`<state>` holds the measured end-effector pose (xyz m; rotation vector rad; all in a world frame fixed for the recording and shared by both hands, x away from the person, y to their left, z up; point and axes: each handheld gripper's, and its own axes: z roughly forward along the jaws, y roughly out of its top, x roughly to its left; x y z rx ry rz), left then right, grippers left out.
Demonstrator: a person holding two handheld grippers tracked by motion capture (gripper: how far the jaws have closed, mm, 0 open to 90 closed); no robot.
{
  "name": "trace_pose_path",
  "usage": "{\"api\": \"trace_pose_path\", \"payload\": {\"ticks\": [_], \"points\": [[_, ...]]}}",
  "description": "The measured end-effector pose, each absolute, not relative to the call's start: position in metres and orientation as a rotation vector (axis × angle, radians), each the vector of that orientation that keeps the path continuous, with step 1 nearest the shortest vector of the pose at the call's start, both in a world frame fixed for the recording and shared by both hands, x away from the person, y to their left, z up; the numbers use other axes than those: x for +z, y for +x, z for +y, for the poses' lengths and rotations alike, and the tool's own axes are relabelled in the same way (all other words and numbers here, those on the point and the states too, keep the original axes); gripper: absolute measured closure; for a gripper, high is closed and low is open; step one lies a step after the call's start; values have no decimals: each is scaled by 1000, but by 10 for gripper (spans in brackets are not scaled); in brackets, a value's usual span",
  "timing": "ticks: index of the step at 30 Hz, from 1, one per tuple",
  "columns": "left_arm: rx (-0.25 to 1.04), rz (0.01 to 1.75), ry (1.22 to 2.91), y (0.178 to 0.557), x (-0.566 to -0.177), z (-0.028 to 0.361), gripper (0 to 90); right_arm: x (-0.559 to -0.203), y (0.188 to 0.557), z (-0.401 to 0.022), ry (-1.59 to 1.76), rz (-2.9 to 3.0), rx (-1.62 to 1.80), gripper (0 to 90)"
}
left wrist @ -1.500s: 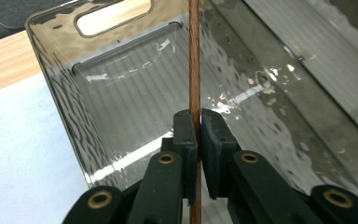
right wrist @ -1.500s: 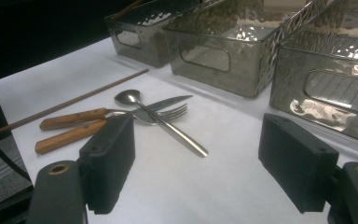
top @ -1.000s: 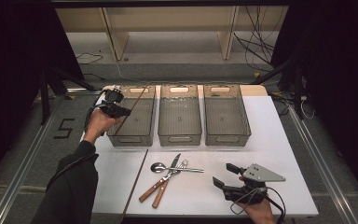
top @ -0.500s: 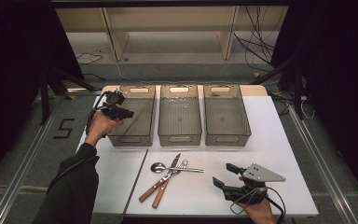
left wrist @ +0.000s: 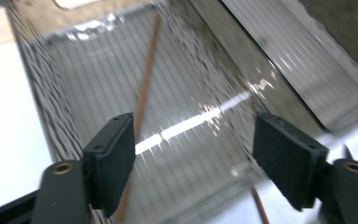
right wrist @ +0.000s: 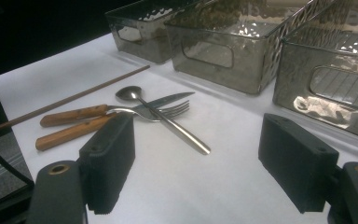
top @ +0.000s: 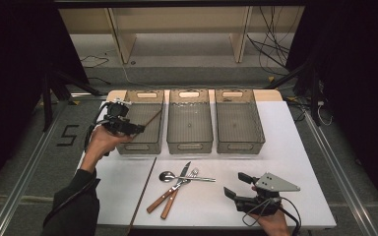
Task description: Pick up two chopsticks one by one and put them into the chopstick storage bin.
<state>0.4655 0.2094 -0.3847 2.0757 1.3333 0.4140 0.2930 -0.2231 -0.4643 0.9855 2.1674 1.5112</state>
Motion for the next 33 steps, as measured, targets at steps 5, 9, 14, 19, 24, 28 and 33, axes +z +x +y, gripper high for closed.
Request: {"api": "trace_pose_path", "payload": {"ticks": [5,9,14,19,24,28,33], "points": [[378,1344,2046,440,-393,208,257,-464,293,-222,983,2168,1511,277],[369,1338,2070,427,-401,204,248,-465,292,-222,986,2170,1509,277],[347,1337,2107,413,-408,199,236,-464,293,-222,982,2169,1512,278],[317,1344,2163,396,-419,192,219,-464,292,-222,977,2170,1509,278],[268,1364,2215,384,-433,192,224,-464,291,-221,975,2176,1508,277],[244,1372,2248,375,-441,188,225,-465,291,-220,972,2182,1504,277],[225,1379,2317,370,-450,183,233,-464,291,-222,978,2177,1503,277]]}}
